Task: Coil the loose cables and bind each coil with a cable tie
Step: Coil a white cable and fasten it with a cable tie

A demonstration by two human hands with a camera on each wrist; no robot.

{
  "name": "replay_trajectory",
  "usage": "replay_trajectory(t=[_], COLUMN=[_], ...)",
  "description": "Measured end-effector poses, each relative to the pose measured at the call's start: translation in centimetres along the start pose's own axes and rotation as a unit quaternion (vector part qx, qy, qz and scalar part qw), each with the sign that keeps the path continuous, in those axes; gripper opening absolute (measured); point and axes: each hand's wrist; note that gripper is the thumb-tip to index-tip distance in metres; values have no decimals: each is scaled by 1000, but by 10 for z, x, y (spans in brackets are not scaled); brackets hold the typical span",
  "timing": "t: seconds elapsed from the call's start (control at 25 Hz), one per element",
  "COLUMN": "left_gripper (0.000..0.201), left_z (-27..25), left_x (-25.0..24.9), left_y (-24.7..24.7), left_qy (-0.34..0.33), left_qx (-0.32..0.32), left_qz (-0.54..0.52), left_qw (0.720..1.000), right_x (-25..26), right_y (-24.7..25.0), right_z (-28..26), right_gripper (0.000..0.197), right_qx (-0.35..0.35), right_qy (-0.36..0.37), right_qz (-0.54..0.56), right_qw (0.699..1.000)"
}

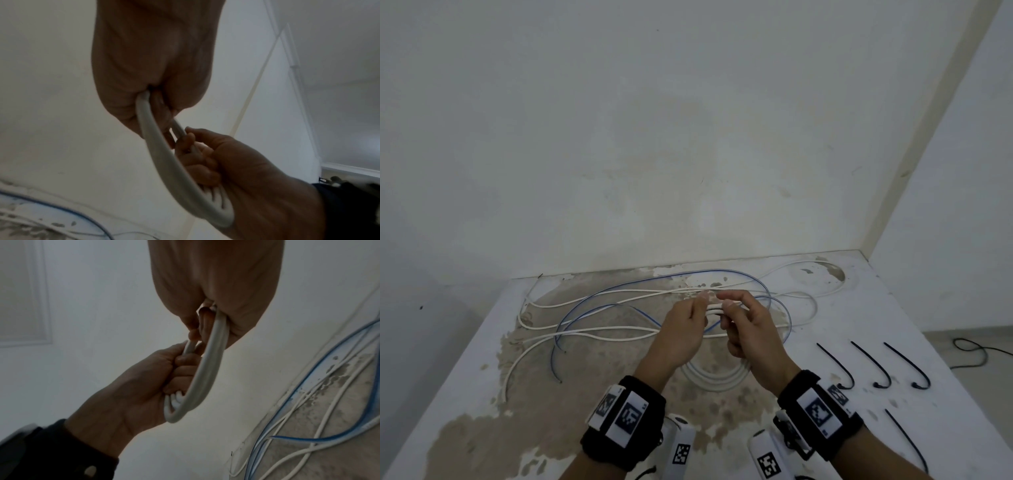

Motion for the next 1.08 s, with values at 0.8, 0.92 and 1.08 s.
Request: replay_trajectory(t=[0.8,0.92,1.08], left_gripper=[54,54,51], left_z=[-11,-13,-10], left_x=[55,52,43], left_y=[-35,-37,-36], left_qy=[138,156,186], left_qx=[-31,-29,-46], left_qz=[-28,-32,-79], left_qw=[990,987,978], right_x=[-147,-154,-158], right_y=[247,244,244], right_z=[-16,-2,3], right_gripper=[23,19,9], right_qx=[-39,-51,-45], right_qy=[-231,-223,-197], right_qz=[-607,-639,-652], right_qw=[760,734,730])
Point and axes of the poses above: each hand's wrist, its own z-axis towards the middle knuckle, its own y-axis out of the back of the hand, x = y × z, and after that the axes turned 5 degrees about -z, right-handed
